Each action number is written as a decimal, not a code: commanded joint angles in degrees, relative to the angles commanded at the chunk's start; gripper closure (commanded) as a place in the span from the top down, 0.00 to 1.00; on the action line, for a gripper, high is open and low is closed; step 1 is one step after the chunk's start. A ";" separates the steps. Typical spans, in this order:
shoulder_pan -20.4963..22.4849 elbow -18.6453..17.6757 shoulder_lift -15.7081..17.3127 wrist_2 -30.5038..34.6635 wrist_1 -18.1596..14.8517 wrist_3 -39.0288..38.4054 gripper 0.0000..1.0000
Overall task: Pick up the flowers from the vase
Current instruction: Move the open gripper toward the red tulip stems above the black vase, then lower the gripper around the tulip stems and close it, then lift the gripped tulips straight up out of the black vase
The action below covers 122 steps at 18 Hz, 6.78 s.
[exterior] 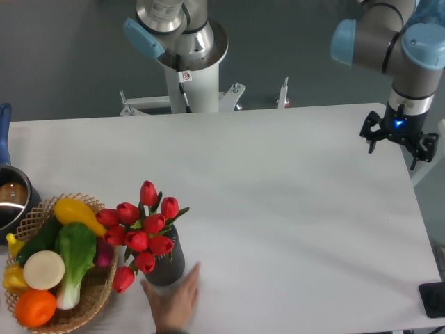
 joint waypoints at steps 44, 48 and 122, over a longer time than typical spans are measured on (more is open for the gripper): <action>-22.41 -8.27 6.77 -42.27 3.25 -28.21 1.00; -24.08 -9.05 5.81 -47.80 3.87 -28.21 1.00; -14.95 -1.15 7.56 -78.14 5.01 -40.17 0.02</action>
